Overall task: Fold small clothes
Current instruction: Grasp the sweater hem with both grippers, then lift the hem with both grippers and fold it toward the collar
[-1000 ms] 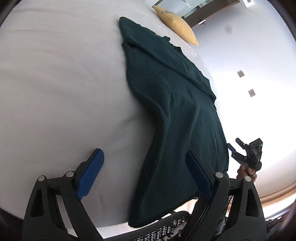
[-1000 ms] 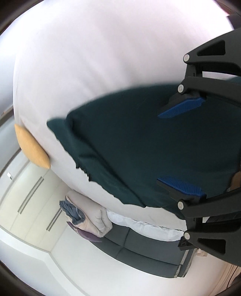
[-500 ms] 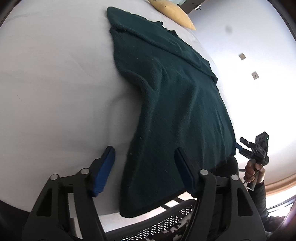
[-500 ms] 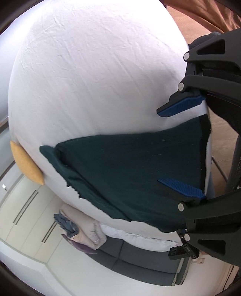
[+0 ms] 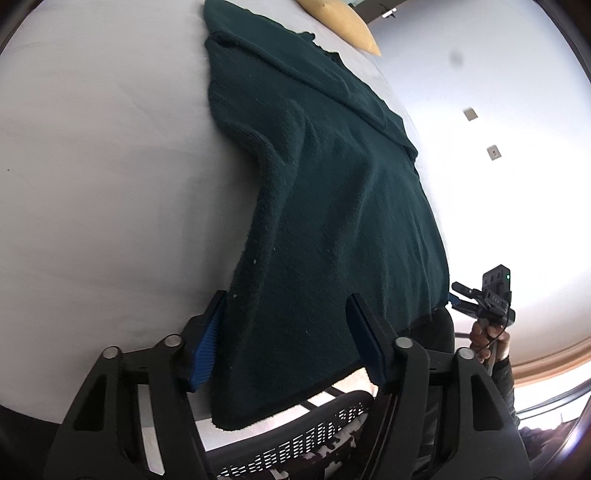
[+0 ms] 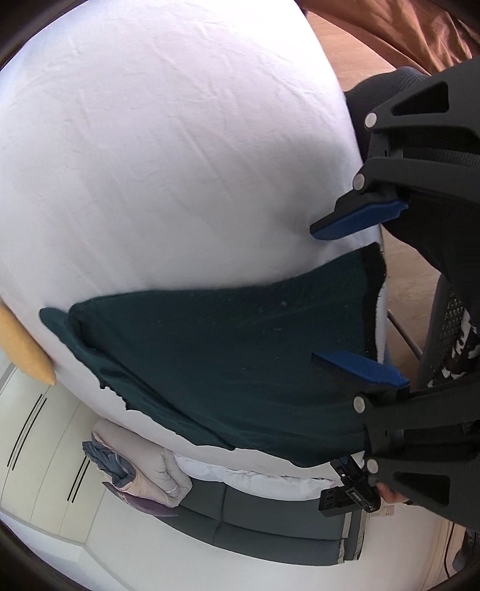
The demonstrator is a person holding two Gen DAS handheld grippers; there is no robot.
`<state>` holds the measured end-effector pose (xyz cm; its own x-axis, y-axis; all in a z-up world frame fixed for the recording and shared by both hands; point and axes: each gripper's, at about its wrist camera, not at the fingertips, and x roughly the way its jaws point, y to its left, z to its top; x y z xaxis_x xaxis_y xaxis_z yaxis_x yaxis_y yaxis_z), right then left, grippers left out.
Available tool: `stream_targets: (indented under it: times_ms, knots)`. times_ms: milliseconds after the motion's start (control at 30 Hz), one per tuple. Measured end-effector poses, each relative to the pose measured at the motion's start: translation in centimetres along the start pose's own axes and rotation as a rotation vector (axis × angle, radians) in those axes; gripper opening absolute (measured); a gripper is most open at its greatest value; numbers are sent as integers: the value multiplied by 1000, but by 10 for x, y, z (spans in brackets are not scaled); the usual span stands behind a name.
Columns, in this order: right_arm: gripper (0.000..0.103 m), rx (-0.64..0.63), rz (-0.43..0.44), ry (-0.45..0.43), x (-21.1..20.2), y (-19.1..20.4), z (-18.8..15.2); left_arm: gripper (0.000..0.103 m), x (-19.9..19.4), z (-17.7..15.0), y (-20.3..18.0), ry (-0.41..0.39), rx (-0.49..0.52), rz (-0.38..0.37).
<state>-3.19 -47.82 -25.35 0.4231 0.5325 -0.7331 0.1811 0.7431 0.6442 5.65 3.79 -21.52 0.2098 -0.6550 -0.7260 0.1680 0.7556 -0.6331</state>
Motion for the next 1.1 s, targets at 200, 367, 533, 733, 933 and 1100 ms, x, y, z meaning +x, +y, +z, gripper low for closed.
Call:
stream_targets:
  times_ms: [200, 367, 533, 733, 933, 1100]
  knots:
    - [56, 39, 83, 7, 0, -15, 2, 24, 10, -5, 1, 34, -13, -14]
    - [13, 8, 49, 47, 6, -10, -4, 12, 14, -12, -2, 35, -9, -11]
    - [11, 7, 73, 1, -3, -9, -10, 10, 11, -19, -5, 26, -23, -35]
    - [11, 12, 119, -51, -22, -11, -12, 9, 8, -31, -2, -1, -64, -96]
    - [11, 40, 141, -83, -26, -16, -7, 9, 4, -28, 10, -70, -155, -211]
    - [11, 60, 184, -130, -36, -16, 0, 9, -1, -28, 19, -107, -217, -358]
